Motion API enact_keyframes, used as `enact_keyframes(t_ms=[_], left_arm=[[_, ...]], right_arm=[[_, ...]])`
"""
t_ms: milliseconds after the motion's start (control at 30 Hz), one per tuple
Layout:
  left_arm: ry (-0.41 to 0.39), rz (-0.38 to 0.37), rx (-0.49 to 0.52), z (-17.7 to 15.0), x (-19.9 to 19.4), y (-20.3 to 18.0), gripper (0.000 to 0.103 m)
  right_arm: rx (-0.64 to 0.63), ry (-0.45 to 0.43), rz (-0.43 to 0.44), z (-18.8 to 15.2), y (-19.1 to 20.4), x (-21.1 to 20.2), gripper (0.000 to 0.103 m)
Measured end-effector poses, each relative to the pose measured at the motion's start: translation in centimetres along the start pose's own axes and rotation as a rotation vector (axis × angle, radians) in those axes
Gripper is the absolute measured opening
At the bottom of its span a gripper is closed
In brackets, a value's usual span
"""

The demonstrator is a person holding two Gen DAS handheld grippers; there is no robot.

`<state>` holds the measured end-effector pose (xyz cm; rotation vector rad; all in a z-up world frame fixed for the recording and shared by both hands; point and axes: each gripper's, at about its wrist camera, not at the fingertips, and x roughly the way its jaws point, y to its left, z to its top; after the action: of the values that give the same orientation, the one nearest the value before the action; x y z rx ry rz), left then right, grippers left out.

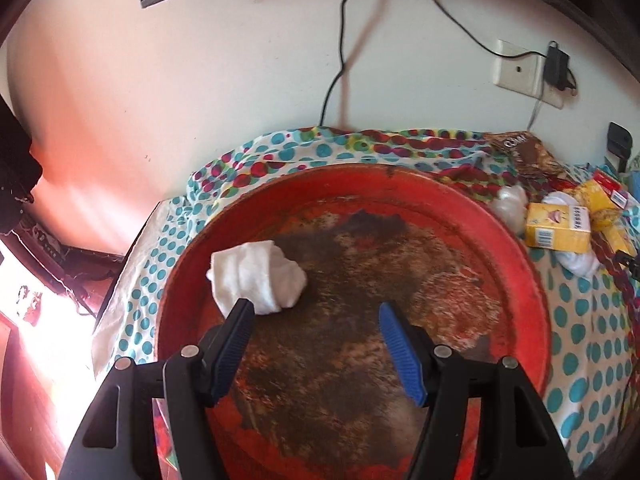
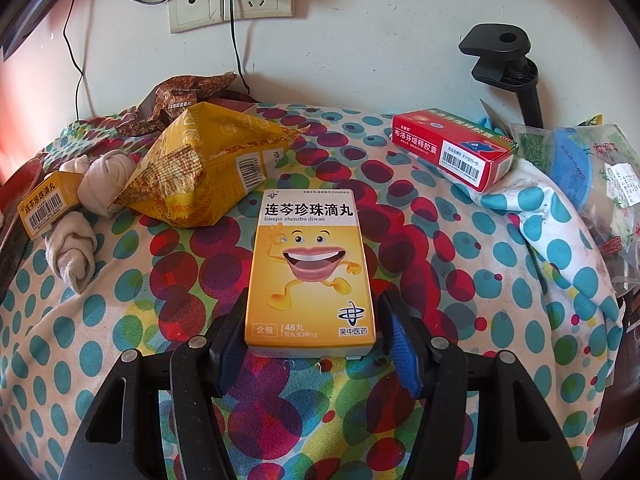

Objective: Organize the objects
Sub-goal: 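Carry the yellow medicine box into the red tray and open the right tool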

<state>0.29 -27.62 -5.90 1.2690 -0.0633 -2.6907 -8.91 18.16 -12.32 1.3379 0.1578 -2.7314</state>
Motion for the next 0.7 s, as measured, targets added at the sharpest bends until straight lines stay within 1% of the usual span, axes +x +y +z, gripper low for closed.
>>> enact_keyframes(t_ms=[100,167,233,300,367,433,500,567,633,700], left_arm=[[-0.021,-0.042,0.034,-1.1,-1.2,-2.8,0.067],[-0.031,-0.094,0.021,-1.7,-1.8,-4.3,0.067],[-0.057,-0.125,0.013,-2.0,-2.3,-5.4,0.067],[-0.08,-0.133,0.02,-2.2,-2.8,-6.4,0.067],[-0.097,-0.141,0.01,-2.5,-3.1,-6.9,0.067],[-0.112,-0.145,0.023,-2.6,-3.2,-7.3,0.067],[-0.123,-0.138,0.038,-2.8,-3.3,-7.3,0.067],[-0.121,-0.147,0.046,-3.0,-3.3,-7.1,0.067],[-0.122,-0.169,0.015,-3.2,-3.4,-6.5,0.067],[-0.121,-0.209,-0.024,-3.2,-3.4,-5.6,0.067]], right_arm=[[-0.017,-0.008,-0.005,0.1,0.4,-0.1,0.049],[-0.023,-0.011,-0.022,0.2,0.7,0.0,0.049],[-0.019,-0.013,-0.031,0.3,0.9,0.0,0.048],[-0.008,-0.008,-0.035,0.4,0.9,0.0,0.048],[-0.009,-0.016,-0.055,0.5,1.3,-0.5,0.048],[-0.012,-0.026,-0.055,0.7,1.7,-1.4,0.048],[-0.02,-0.048,-0.066,1.1,2.1,-2.8,0.048],[-0.029,-0.073,-0.056,1.6,2.7,-4.5,0.048],[-0.047,-0.101,-0.05,2.1,3.8,-6.2,0.048],[-0.065,-0.13,-0.009,2.8,5.4,-7.9,0.048]])
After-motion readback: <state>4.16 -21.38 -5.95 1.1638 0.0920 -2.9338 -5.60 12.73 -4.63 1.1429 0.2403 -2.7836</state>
